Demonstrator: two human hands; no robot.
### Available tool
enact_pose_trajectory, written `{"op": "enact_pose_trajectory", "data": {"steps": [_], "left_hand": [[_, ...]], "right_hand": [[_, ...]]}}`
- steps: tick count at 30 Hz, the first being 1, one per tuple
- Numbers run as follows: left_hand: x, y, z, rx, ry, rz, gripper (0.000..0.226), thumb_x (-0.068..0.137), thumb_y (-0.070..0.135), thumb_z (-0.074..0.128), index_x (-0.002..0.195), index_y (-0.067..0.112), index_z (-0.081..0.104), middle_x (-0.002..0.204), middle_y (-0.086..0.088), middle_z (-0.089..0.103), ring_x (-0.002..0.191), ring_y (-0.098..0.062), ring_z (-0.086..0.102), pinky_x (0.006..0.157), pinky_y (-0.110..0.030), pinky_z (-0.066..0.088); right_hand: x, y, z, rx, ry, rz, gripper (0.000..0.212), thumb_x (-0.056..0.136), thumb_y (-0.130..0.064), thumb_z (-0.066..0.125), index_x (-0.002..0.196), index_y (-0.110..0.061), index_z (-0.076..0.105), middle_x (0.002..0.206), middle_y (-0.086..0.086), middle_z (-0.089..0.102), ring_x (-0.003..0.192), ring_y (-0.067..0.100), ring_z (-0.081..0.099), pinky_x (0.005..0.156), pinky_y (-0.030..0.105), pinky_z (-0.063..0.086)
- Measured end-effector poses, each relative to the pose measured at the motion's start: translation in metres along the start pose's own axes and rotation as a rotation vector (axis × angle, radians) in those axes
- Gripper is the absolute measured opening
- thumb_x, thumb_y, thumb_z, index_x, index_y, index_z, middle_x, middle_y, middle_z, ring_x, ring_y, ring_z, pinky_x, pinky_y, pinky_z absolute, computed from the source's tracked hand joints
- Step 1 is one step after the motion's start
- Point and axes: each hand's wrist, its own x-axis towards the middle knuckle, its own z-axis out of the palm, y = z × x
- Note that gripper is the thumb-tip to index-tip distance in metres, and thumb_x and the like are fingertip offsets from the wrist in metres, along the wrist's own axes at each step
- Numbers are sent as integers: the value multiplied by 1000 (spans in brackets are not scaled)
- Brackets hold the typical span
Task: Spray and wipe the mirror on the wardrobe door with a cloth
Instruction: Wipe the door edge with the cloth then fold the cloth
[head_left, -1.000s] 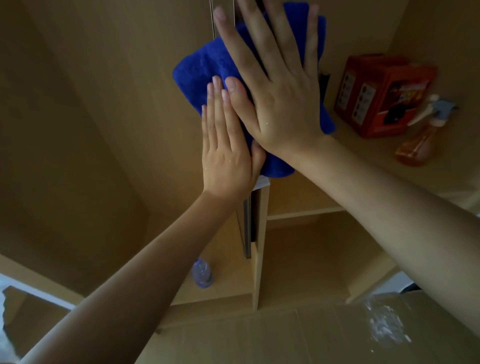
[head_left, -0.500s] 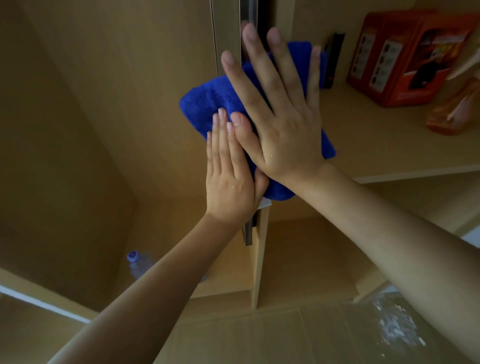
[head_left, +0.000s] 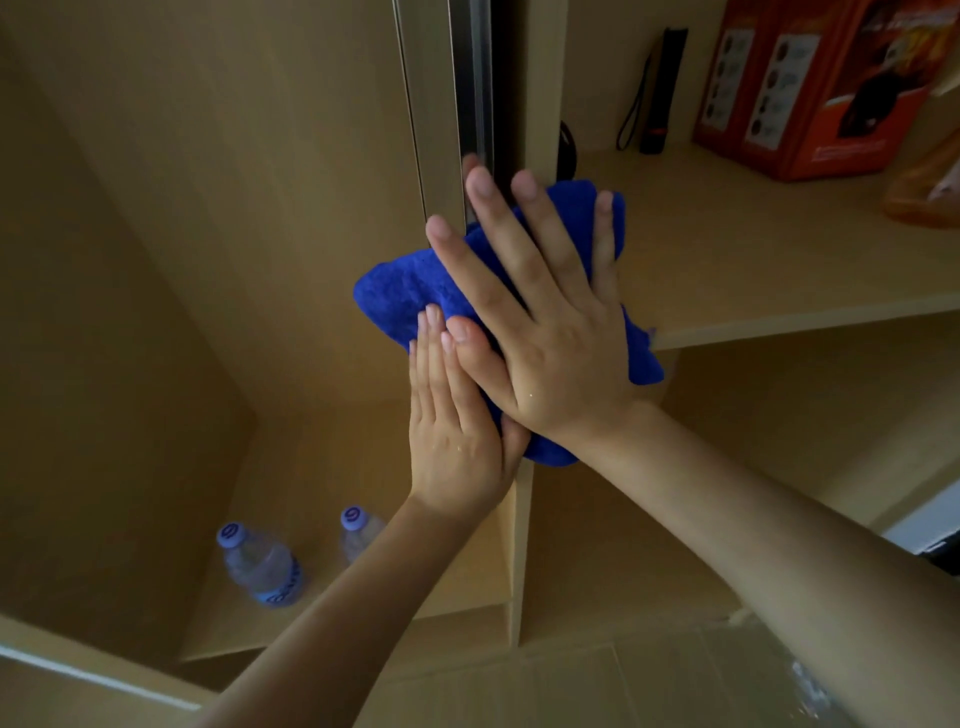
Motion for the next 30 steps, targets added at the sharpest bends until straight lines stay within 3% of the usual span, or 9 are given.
{"op": "enact_pose_trajectory", "data": {"steps": [4,8,13,18,20,22,26,30], "left_hand": [[-15,1,4,-91,-2,-5,68,93,15,53,144,-7,12,146,-32,14,140,-47,18,118,-53,21],[-36,0,9,-146,-32,-18,83,99,24,47,152,14,-16,148,-31,9,142,-45,14,117,-55,22],[-58,2,15,-180,-88,-46,91,97,21,52,151,16,-21,149,-29,7,144,-42,12,114,-60,26],[-48,8,6,-171,-132,-67,89,97,15,50,151,17,-21,151,-27,5,143,-44,15,115,-57,27],[-28,10,-2,-196,-136,-104,81,99,14,46,153,16,-15,151,-25,7,143,-42,17,115,-56,27],[4,13,-9,-164,-113,-99,75,99,13,45,153,8,-7,151,-26,9,142,-42,18,114,-58,28],[83,20,-26,-84,-48,17,81,101,11,50,151,2,-13,149,-32,10,145,-40,13,119,-50,23],[165,35,-47,-77,-23,23,75,99,11,54,146,-7,-3,151,-31,10,147,-37,10,119,-49,22]], "right_hand": [[-16,-5,5,-11,21,8,46,100,-37,37,143,-22,34,148,10,45,139,27,31,114,60,17],[-40,-10,12,-42,6,-4,46,101,-37,38,145,-23,33,150,7,41,140,24,27,115,58,18],[-65,-13,18,-82,-64,-16,46,103,-37,33,147,-25,27,152,1,21,142,21,21,118,55,12],[-57,-12,12,-39,-107,-14,48,102,-30,41,149,-23,31,154,3,21,146,19,16,120,51,7],[-37,-5,6,37,-99,13,55,93,-18,60,145,-17,43,154,7,32,149,15,8,121,40,0],[-5,2,-7,66,-84,28,58,87,-14,66,143,-13,47,152,9,37,148,13,5,121,36,-2],[75,11,-44,10,-63,33,46,100,-28,43,144,-16,43,151,12,40,142,23,23,117,55,14],[152,32,-75,-23,-58,5,47,103,-30,35,148,-17,32,154,11,34,143,24,20,118,57,14]]}}
